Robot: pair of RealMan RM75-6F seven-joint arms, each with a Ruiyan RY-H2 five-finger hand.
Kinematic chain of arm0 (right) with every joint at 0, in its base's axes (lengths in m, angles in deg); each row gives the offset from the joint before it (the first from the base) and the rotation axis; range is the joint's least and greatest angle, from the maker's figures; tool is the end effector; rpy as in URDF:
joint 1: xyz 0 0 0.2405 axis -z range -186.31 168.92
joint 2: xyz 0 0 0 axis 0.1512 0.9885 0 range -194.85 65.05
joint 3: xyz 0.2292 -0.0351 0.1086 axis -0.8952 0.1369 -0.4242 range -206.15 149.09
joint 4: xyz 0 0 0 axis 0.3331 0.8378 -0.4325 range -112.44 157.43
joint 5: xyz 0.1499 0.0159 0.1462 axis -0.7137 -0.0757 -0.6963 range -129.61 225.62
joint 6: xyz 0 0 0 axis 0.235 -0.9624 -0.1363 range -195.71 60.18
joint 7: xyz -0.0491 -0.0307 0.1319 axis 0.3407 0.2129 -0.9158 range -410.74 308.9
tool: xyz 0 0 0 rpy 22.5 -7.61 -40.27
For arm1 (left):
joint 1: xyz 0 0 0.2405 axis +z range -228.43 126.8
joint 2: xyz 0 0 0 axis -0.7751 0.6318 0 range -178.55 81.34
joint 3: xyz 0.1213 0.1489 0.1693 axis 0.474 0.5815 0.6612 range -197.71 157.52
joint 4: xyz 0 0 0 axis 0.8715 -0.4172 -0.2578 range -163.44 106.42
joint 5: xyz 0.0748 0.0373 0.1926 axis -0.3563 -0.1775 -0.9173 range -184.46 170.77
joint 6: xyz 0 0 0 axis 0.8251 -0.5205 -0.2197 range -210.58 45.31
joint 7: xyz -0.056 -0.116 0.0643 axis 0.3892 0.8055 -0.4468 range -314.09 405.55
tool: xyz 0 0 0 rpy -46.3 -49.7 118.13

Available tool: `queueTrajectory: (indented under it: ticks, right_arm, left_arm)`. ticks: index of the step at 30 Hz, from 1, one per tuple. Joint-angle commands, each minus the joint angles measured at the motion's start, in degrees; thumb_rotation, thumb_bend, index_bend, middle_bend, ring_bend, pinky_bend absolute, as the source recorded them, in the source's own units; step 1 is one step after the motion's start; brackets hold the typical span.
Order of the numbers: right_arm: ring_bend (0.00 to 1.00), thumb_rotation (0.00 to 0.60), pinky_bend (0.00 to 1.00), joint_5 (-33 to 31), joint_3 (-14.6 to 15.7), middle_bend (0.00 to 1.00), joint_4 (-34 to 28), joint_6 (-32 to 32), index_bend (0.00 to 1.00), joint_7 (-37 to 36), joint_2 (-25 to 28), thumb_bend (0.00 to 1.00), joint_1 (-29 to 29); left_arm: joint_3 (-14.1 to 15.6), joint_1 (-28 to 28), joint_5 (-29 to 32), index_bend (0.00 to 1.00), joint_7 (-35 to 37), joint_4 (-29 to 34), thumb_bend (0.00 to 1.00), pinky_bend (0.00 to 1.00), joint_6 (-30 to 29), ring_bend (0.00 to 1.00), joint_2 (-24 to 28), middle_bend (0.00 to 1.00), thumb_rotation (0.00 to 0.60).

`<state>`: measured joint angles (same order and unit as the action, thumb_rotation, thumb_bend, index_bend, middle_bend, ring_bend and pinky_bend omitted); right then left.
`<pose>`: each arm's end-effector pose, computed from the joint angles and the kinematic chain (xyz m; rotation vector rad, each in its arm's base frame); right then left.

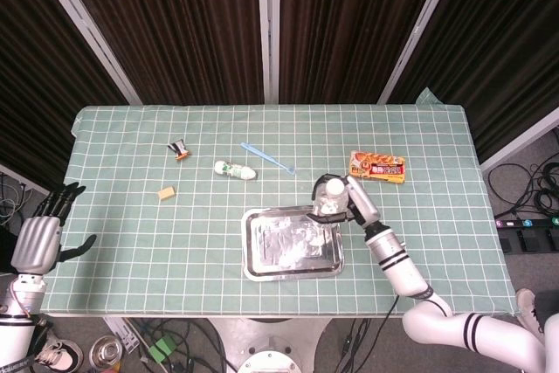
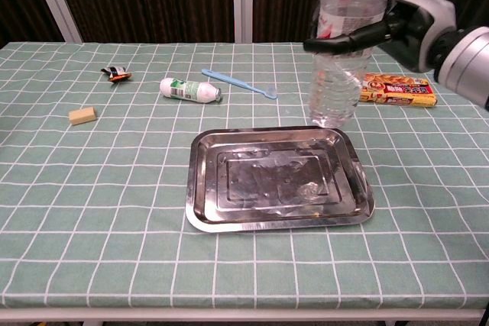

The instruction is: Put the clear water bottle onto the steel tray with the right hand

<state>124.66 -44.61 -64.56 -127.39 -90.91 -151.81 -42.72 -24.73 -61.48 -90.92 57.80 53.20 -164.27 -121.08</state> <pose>-0.1496 -0.3351 0.0204 1.3091 -1.8000 1.6909 -0.3187 0.2224 0.1278 -1.3516 -1.0153 -1.0762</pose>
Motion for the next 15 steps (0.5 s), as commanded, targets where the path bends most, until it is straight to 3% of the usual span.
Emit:
queueTrajectory:
  ticks: [1, 9, 15]
  right_arm:
    - [0.40, 0.600, 0.46, -0.22, 0.81, 0.58, -2.48, -6.84, 0.70, -0.74, 7.22, 0.10, 7.44]
    - [0.40, 0.600, 0.46, 0.88, 0.28, 0.58, -3.02, 0.29, 0.70, 1.14, -0.04, 0.10, 0.21]
    - [0.40, 0.600, 0.46, 1.64, 2.13, 0.58, -3.05, -7.60, 0.70, -0.05, 11.12, 0.10, 8.57]
  left_arm:
    - [0.23, -0.18, -0.24, 0.16, 0.25, -0.37, 0.26, 0.19, 0.42, 0.09, -0.19, 0.18, 0.600]
    - [0.27, -0.39, -0.29, 0.16, -0.92, -0.09, 0.26, 0.19, 0.63, 0.09, -0.61, 0.18, 0.600]
    - [0.29, -0.07, -0.08, 0.16, 0.87, -0.41, 0.26, 0.19, 0.55, 0.09, -0.12, 0.18, 0.600]
